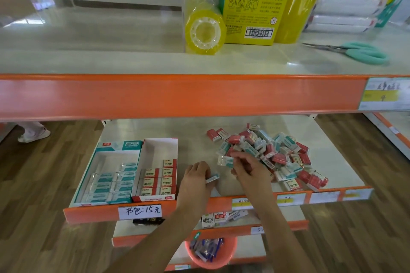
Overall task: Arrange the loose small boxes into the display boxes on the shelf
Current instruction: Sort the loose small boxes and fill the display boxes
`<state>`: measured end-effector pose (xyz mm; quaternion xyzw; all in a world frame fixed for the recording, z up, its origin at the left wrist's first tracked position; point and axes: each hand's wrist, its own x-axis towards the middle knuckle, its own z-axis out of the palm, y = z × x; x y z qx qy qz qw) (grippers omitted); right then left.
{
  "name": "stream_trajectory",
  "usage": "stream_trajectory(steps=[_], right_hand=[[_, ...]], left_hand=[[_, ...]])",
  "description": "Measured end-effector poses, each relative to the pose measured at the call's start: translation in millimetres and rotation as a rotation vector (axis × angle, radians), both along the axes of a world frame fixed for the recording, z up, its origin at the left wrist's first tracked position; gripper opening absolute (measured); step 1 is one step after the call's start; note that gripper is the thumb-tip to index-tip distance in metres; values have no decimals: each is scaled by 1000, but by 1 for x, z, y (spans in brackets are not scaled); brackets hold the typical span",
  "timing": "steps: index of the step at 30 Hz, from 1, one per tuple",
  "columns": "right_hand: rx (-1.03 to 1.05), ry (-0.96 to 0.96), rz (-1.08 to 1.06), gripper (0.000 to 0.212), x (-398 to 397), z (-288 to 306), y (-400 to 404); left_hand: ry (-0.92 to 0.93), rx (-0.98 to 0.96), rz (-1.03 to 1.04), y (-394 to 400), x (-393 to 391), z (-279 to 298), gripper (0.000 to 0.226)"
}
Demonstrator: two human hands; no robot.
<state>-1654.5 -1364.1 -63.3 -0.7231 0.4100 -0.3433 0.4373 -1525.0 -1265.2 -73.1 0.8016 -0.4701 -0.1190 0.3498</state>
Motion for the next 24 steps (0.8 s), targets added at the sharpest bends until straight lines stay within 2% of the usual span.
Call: stream_trajectory(steps=[3, 6, 15, 19, 24], right_hand=[[25, 41, 31, 27, -5, 1, -3], [28, 64, 58, 34, -5, 0, -4], [-68, 100, 87, 30, -5, -1, -3], [-102, 112, 112, 29, -5, 1, -2], [-165, 196, 136, 34, -5, 7, -1]], left_hand=[[73, -12, -4, 1, 2, 2, 33], [97, 11, -37, 2, 4, 5, 28], [51, 82, -128, 14, 6, 15, 12], [22, 114, -124, 13, 3, 18, 22], [-92, 39, -88, 16, 4, 23, 39]])
